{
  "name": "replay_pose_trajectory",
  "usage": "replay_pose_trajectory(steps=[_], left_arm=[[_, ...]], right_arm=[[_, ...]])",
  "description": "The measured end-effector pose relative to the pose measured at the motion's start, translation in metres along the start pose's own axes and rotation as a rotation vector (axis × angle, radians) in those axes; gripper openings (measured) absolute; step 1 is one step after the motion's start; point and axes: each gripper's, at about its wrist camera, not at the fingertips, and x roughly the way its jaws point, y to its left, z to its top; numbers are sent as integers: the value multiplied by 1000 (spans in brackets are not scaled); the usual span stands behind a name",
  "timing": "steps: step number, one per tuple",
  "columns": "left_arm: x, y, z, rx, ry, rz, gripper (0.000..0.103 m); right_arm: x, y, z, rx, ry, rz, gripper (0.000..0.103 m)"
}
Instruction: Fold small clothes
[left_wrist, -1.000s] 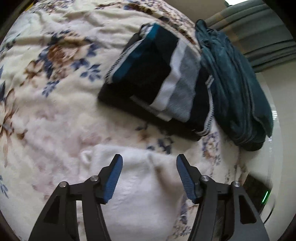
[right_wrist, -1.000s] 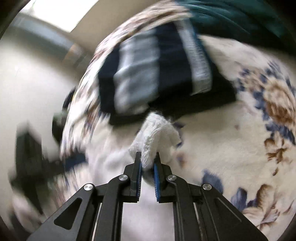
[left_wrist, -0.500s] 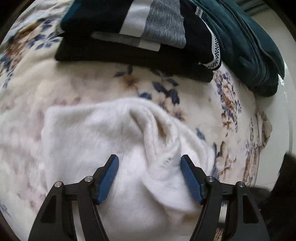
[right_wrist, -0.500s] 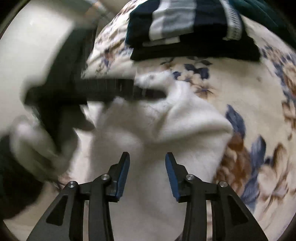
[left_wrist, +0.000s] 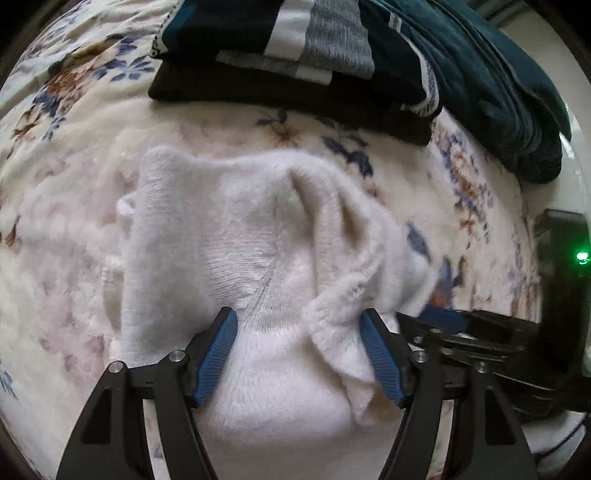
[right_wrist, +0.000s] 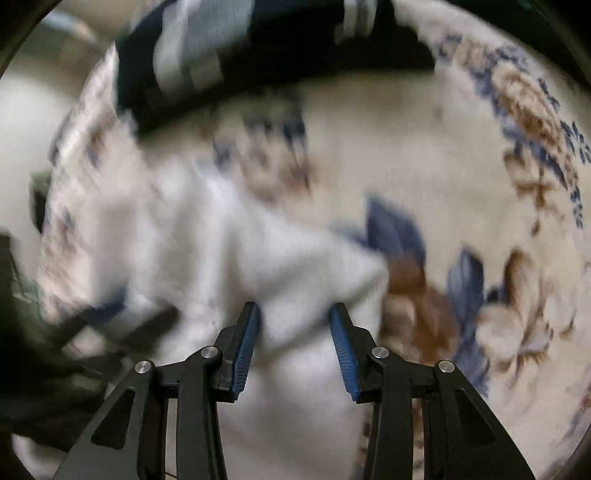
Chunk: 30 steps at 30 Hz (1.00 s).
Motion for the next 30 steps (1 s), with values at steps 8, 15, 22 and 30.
replay_pose_trajectory(steps=[8, 15, 22, 30], left_arm=[[-47, 2, 11, -108, -131, -49, 67], [-80, 34, 3, -198, -215, -21, 67], [-110, 54, -40, -237, -203, -55, 71], [-122, 66, -164, -277, -22, -122, 83]], right_arm=[[-52, -7, 2, 65, -128, 66, 43], [-64, -9, 9, 59, -150, 73, 43], [-102, -22, -37, 113, -172, 109, 49], [-115, -38, -183, 226, -41, 147, 56]])
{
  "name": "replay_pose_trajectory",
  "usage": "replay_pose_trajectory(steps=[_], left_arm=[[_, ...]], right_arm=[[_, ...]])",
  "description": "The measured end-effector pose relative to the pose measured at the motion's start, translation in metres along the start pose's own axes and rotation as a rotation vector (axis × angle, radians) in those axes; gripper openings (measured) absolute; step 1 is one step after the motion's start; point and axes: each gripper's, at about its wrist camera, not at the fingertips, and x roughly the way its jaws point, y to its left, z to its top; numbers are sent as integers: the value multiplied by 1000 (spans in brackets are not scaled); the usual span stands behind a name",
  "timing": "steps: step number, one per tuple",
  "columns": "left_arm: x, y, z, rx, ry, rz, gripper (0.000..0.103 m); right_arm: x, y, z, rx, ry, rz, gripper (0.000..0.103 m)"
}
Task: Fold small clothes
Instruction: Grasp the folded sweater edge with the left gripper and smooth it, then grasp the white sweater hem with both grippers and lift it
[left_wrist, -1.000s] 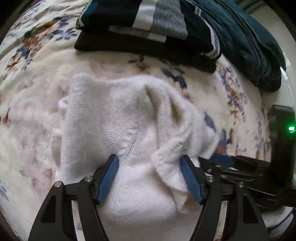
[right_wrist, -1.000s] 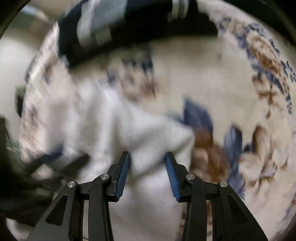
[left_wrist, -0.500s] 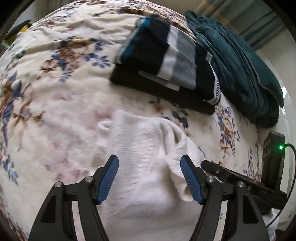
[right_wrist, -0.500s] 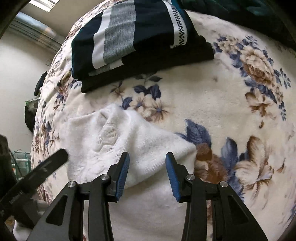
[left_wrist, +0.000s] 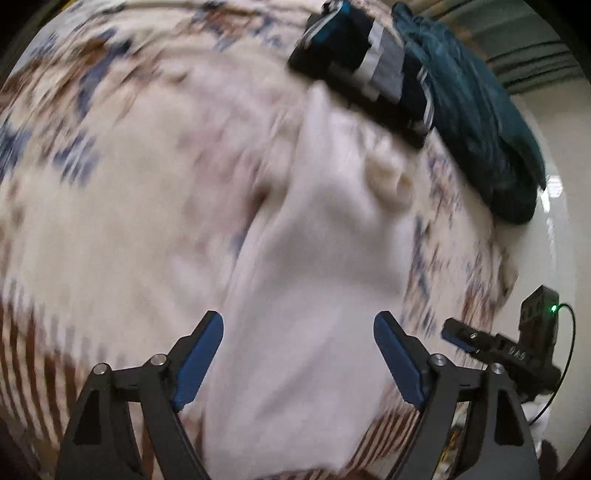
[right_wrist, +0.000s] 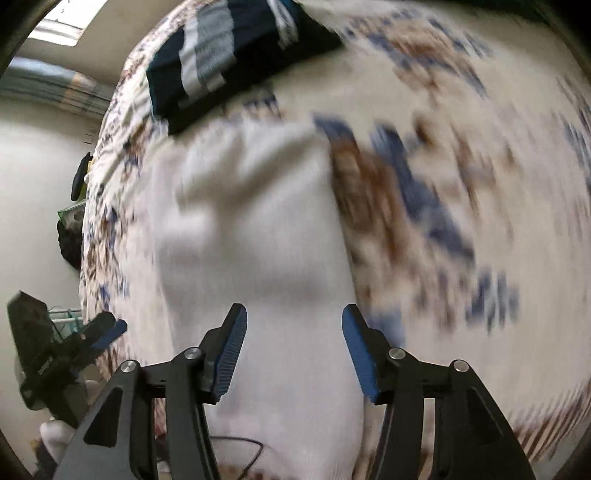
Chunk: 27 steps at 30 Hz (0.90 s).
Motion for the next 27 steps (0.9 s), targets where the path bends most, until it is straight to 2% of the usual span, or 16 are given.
replay_pose_trajectory(steps=[6, 10, 11, 12, 13, 15, 16, 17, 18, 19, 23, 25, 27], left_arm=[[17, 42, -101, -80, 86, 93, 83], [35, 52, -137, -122, 100, 101, 80], [39, 52, -142, -125, 93, 84, 71], [44, 52, -145, -127, 83, 73, 32], [48, 51, -146, -122, 77, 88, 9], [50, 47, -148, -111, 43, 102, 6], [47, 45, -150, -113, 28, 100, 6], [42, 42, -152, -115, 14, 89, 5], [34, 39, -155, -111, -7, 78, 5], [29, 37, -158, -106, -19, 74, 5], [-7, 36, -166, -125, -78, 24, 4], [-15, 32, -170, -126, -76, -4, 4], [-11, 35, -173, -113, -51, 14, 4]], right_arm=[[22, -46, -106, 88, 103, 2, 56], [36, -69, -163, 136, 145, 33, 56], [40, -74, -176, 157, 153, 53, 57], [45, -77, -184, 172, 159, 60, 57], [51, -80, -190, 183, 166, 57, 57], [66, -85, -201, 226, 185, 79, 55], [71, -87, -204, 241, 187, 91, 50], [75, -87, -207, 252, 185, 104, 24], [77, -87, -209, 258, 185, 102, 9], [73, -85, -213, 255, 160, 80, 6], [41, -72, -226, 200, 70, 51, 5], [27, -69, -232, 191, 57, 42, 5], [22, -69, -239, 174, 70, 24, 5]])
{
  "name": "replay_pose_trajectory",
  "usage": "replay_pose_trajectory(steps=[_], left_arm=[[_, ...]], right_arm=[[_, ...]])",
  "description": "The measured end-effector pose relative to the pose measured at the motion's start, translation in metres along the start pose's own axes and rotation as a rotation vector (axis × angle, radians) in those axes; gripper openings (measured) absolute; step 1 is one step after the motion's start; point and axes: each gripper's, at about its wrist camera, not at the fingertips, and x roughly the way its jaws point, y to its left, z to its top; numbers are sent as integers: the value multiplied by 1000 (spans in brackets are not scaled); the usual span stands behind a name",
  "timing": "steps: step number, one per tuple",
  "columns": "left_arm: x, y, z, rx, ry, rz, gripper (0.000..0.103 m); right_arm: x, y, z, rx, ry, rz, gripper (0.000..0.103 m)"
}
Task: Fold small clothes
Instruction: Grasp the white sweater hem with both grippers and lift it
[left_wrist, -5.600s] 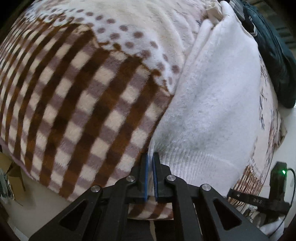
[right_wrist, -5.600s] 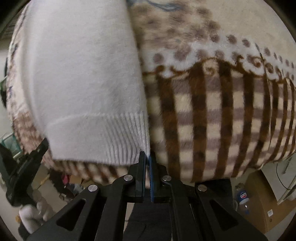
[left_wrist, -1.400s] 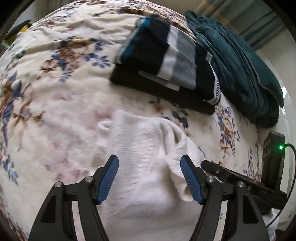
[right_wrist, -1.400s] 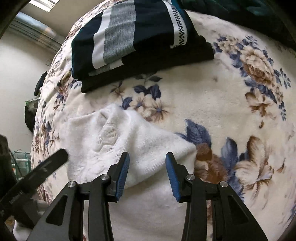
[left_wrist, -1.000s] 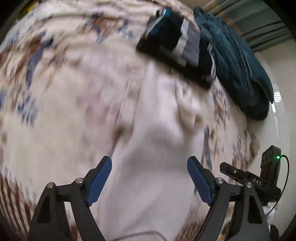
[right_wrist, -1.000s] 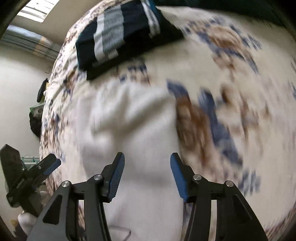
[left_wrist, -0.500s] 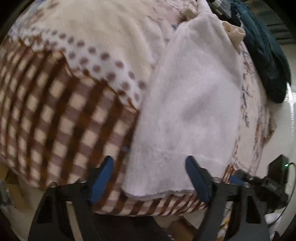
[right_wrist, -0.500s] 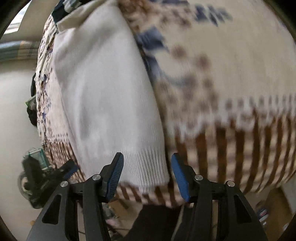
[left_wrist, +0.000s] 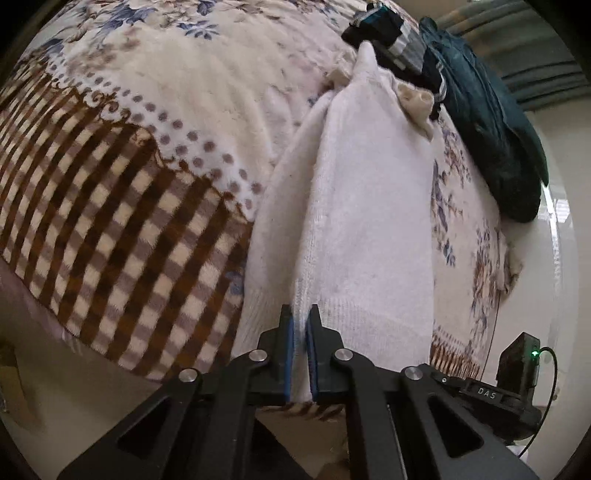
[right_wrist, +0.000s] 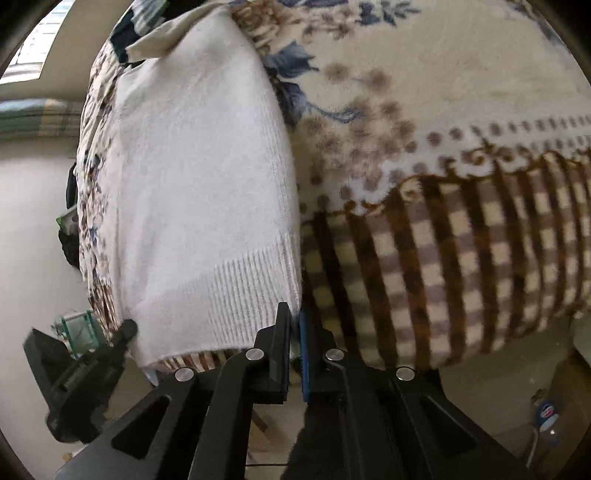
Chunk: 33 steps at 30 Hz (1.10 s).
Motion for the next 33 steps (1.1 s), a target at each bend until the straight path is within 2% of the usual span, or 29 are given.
replay_pose_trajectory(steps=[6, 10, 11, 12, 14, 15, 19, 23, 25, 26, 27, 28, 33], left_arm=[[56, 36, 4, -46, 71, 97, 5], [62, 41, 11, -63, 102, 60, 9], [59, 40, 12, -60, 105, 35, 21], [54, 41, 12, -58, 104, 12, 46], [49, 44, 11, -68, 88, -95, 75], [51, 47, 10, -83, 84, -132, 76], [81, 54, 9, -109, 142, -135, 76], [84, 36, 6, -50, 132, -115, 71], [81, 27, 1, -4, 124, -107, 35], [80, 24, -1, 9, 120, -103, 9], [76, 23, -3, 15, 106, -107, 10], [74, 21, -3, 15, 98, -103, 10], [47, 7, 6, 6, 48, -124, 9]], right_arm=[[33, -8, 6, 37, 81, -27, 5], [50, -1, 17, -39, 155, -34, 8], [47, 0, 20, -58, 160, -21, 15], [41, 1, 22, -77, 158, -17, 36], [29, -3, 25, -84, 127, 18, 60], [25, -7, 28, -75, 115, 45, 61], [42, -26, 39, -14, 163, 88, 62], [79, -37, 43, 66, 240, 196, 63], [85, -42, 37, 115, 240, 265, 62], [85, -41, 34, 122, 230, 284, 53], [84, -39, 32, 123, 215, 283, 28], [82, -40, 29, 140, 199, 292, 20], [51, -36, 22, 163, 115, 309, 16]])
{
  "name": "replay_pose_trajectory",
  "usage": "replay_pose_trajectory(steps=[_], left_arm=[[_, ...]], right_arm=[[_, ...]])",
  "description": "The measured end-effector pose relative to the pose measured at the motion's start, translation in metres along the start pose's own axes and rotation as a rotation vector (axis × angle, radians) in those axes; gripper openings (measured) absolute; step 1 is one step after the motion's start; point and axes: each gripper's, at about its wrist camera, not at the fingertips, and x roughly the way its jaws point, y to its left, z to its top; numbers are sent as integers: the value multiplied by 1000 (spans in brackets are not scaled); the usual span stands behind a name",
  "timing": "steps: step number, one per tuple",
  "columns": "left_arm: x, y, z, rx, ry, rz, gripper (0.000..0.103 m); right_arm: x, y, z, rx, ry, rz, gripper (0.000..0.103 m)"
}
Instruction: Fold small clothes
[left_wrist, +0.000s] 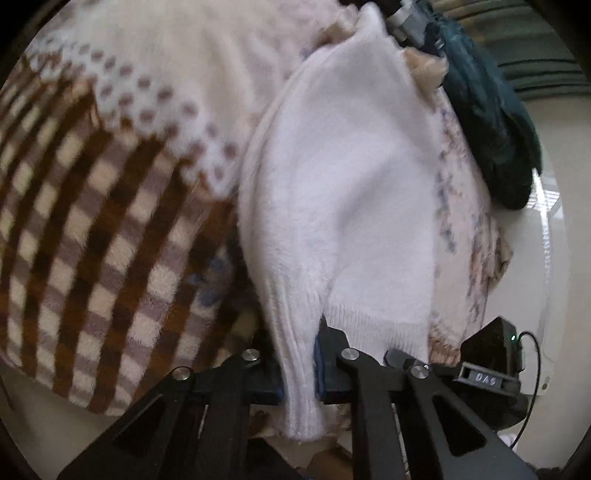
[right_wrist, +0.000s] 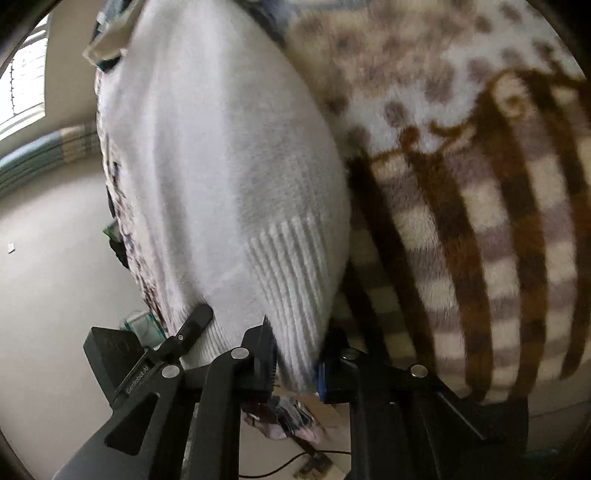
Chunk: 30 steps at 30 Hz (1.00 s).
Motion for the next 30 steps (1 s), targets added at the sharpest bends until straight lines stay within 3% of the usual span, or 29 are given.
replay_pose_trajectory(steps=[6, 11, 15, 22, 23, 25, 26, 28, 29, 30], left_arm=[[-58, -55, 34, 30, -125, -128, 9], [-82, -100, 110, 42, -201, -264, 9], [-70, -125, 180, 53, -217, -299, 9], [-16, -125, 301, -6, -175, -259, 11], [-4, -120, 320, -42, -156, -278, 19], [9, -109, 348, -130, -128, -325, 51], [12, -101, 361, -175, -125, -401, 70], [5, -93, 373, -205, -145, -453, 72], [0, -92, 378, -190, -154, -467, 74], [-5, -94, 381, -145, -158, -434, 76]], right_arm=[[-57, 62, -4, -110, -92, 20, 15], [-112, 143, 38, -228, -203, 16, 15], [-133, 206, 98, -273, -293, 10, 15], [-103, 284, 228, -242, -349, -19, 15], [-98, 291, 246, -232, -353, -34, 15], [-79, 302, 286, -199, -329, -26, 21], [-69, 301, 303, -176, -310, -13, 25], [-61, 299, 329, -154, -306, 33, 35], [-62, 300, 335, -165, -313, 43, 48], [-66, 301, 339, -182, -317, 58, 56]])
